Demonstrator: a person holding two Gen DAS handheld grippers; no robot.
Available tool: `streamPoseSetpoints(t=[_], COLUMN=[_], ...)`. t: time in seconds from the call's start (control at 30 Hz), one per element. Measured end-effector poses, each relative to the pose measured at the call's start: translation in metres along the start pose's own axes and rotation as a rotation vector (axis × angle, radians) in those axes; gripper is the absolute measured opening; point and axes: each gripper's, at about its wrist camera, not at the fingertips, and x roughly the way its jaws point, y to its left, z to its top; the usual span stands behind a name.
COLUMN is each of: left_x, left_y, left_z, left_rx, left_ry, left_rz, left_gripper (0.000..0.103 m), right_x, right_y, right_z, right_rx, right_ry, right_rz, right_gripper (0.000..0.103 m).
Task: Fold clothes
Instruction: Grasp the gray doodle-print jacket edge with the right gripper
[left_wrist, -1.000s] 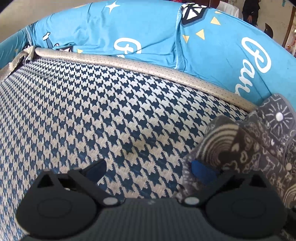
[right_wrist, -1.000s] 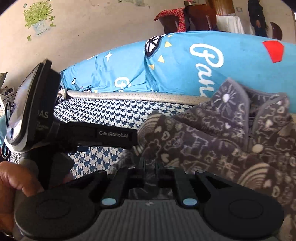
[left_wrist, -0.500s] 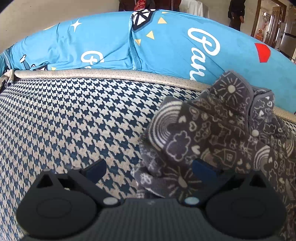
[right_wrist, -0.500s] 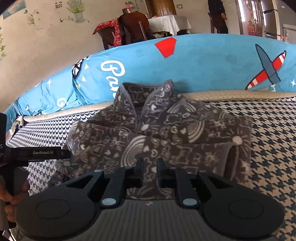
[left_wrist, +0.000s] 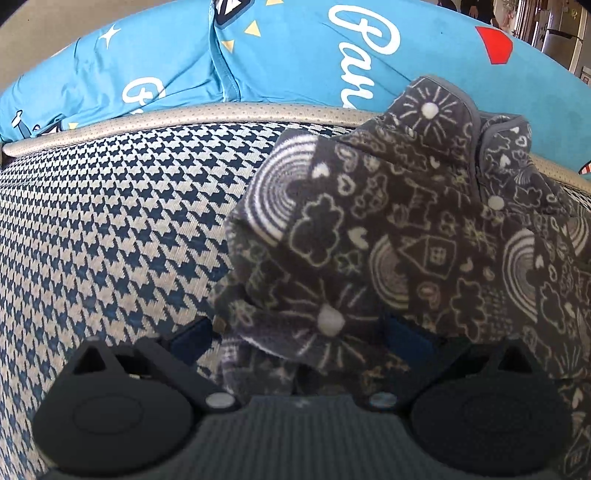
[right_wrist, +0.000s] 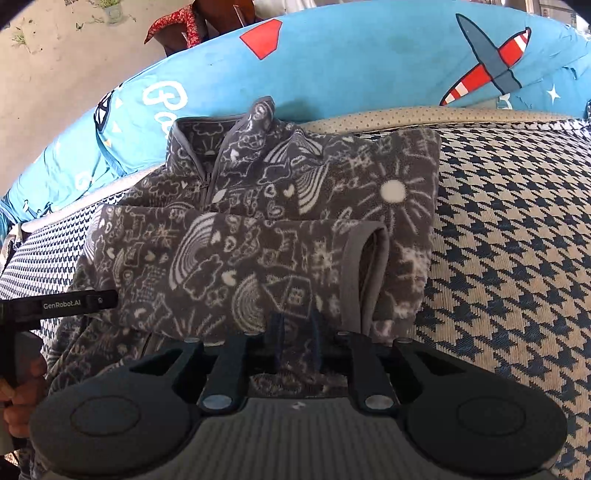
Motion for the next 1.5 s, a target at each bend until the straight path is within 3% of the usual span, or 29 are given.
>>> streamPoseSetpoints(t=[0.3, 0.53, 0.77, 1.2, 1.5], left_x=[-0.022, -0.053, -0.069, -0.068, -0.062], left_y=[0.000, 0.008, 0.013, 0.010, 0.011], left_z=[-0.003, -0.012, -0.026, -0.034, -0.037], left_rx=[0.022, 0.009, -0.005, 0.020, 0.013], left_ry=[-0.038, -0.061, -0.047, -0.031, -0.011], left_rz=[0.001, -0.029, -0.047, -0.046, -0.048], left_gripper=[0.103, 0.103, 0.103, 0.103, 0.103], right_x=[-0.019, -0.056, -0.043, -0.014, -0.002], right_y=[0.000, -0.023, -0.037, -0.057, -0.054], right_z=[-0.001, -0.002, -0.006, -0.006, -0.004], right_rx=[-0.012, 0.073, 0.141, 0.250, 0.194], right_ry=[-0.052, -0.162, -0.132, -0.125, -0.184], right_rz=[0.008, -0.031, -0.036, -0.035, -0.021], right_gripper=[0.018, 0.039, 0.056, 0.065, 0.070])
